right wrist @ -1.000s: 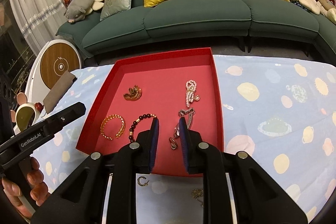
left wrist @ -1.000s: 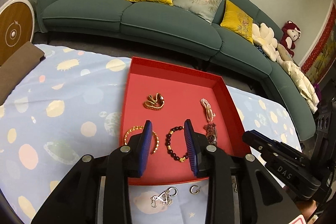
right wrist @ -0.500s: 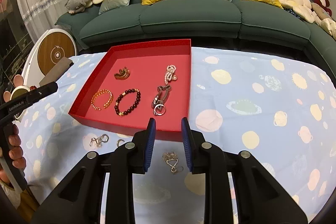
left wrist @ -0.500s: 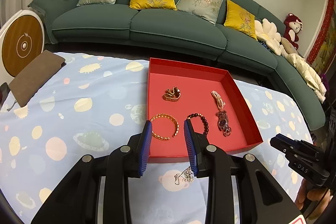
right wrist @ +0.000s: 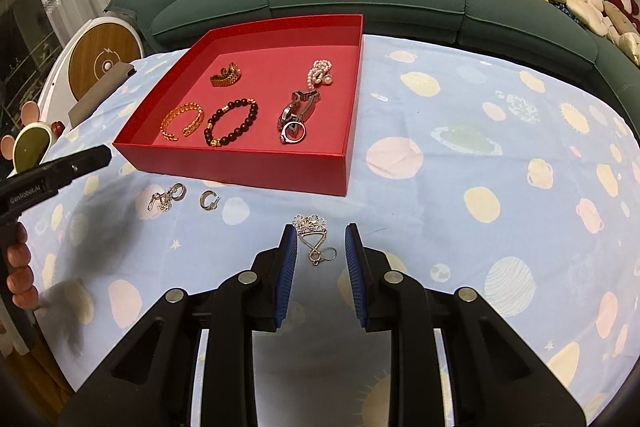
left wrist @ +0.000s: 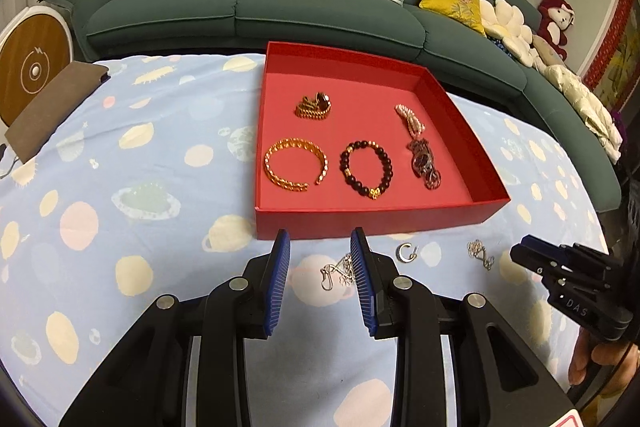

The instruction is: Organize jewelry

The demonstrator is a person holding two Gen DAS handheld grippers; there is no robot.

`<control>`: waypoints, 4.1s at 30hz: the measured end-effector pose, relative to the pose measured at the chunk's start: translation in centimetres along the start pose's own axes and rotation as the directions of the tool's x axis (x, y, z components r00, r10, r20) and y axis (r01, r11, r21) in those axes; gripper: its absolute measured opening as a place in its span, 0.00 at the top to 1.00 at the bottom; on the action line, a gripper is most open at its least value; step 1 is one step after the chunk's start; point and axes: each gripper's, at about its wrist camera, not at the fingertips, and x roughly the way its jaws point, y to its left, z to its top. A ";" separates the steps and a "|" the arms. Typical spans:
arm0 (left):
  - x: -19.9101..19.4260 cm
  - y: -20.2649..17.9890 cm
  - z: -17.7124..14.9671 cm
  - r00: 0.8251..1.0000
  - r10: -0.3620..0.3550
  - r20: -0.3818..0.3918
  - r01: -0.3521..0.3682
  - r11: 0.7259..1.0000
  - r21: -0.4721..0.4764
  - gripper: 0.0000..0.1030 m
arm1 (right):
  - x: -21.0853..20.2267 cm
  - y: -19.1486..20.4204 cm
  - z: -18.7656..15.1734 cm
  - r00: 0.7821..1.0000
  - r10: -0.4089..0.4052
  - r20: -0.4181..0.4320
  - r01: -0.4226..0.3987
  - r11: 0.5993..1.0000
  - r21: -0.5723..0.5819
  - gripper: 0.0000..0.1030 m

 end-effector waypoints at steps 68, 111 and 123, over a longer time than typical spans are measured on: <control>4.0 -3.0 -2.6 0.997 -0.031 -0.071 0.040 0.989 0.140 0.96 | 1.5 2.2 -0.1 0.999 0.033 -0.003 -0.033 0.998 -0.052 0.83; 5.5 -3.8 -3.3 0.998 0.026 -0.061 -0.012 0.977 0.213 1.00 | 1.5 -0.2 -0.8 0.999 0.027 -0.045 -0.027 1.000 0.007 0.92; 4.8 -2.9 -2.8 0.999 -0.007 -0.049 0.013 0.992 0.128 0.92 | 1.4 1.0 -0.8 0.998 0.035 -0.045 -0.035 0.999 0.000 0.83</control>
